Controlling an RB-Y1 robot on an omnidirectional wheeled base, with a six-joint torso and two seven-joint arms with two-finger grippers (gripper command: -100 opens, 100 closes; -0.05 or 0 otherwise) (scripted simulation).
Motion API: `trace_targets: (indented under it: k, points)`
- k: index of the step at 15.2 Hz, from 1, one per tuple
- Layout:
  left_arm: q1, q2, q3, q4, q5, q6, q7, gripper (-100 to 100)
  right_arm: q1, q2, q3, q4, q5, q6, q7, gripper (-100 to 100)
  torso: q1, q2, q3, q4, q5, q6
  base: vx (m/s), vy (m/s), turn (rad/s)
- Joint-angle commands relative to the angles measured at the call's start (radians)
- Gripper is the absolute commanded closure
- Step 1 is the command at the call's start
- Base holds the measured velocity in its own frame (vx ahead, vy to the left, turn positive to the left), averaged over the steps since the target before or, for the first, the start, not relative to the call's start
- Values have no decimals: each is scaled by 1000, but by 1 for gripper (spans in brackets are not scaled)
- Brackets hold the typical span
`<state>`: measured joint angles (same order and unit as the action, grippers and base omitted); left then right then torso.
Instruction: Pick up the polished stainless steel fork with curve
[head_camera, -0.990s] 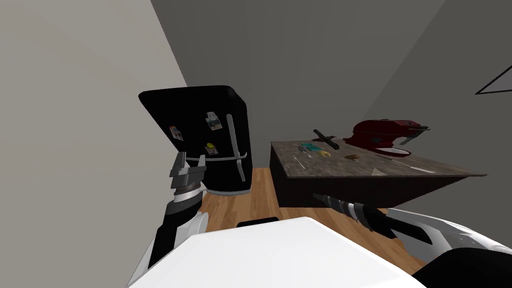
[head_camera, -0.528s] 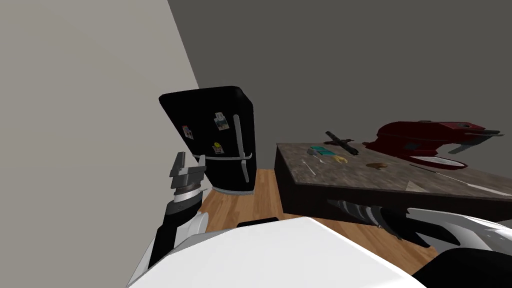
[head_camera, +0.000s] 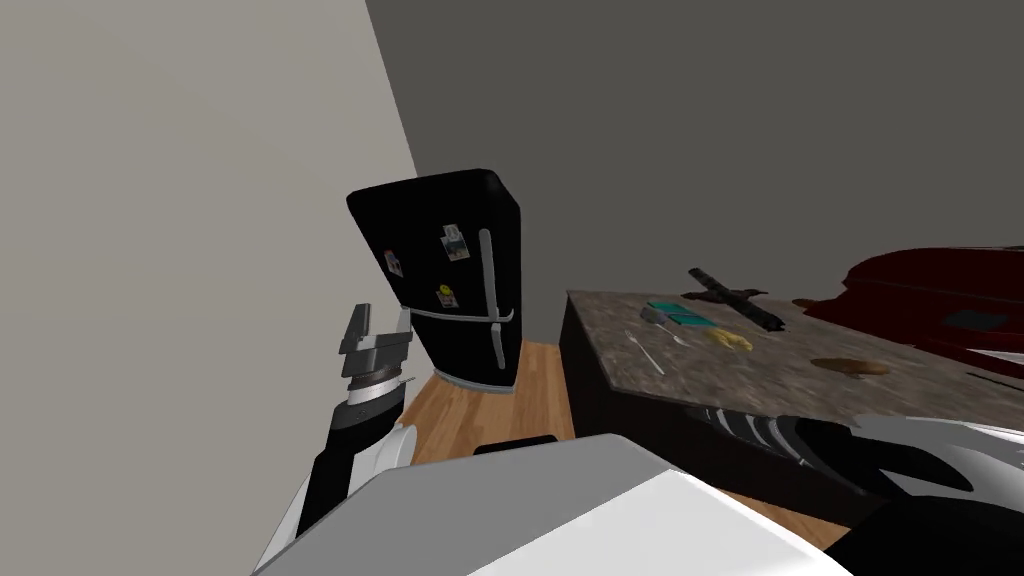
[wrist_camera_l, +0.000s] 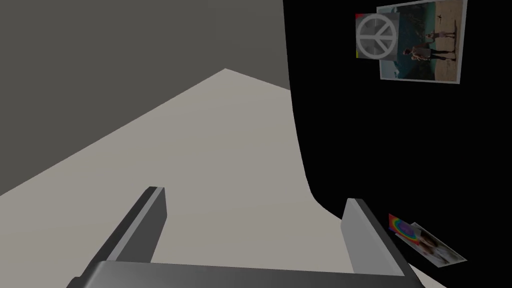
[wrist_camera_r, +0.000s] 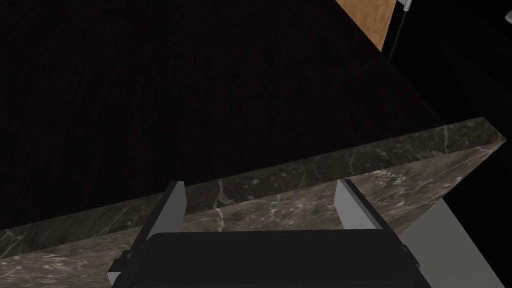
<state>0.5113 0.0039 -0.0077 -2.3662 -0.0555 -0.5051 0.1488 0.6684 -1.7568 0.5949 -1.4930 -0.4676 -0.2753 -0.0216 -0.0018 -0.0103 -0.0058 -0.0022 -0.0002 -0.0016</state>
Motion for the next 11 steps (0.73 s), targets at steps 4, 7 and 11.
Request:
trace_targets:
  k: [4,7,11]
  points:
    - [0,0,0,0,0,0,0,0,-12,-56,68,32,-35,39,-22,-100,-5,-7,-4,-2,-1,-1,217,-98,294]
    - [0,0,0,0,0,0,0,0,-11,-68,92,37,-55,53,-26,-100,-6,-10,-6,-3,-2,0,242,-116,285]
    - [0,0,0,0,0,0,0,0,-11,-70,116,37,-75,66,-31,-100,-5,-8,-5,-2,-2,0,208,-124,223]
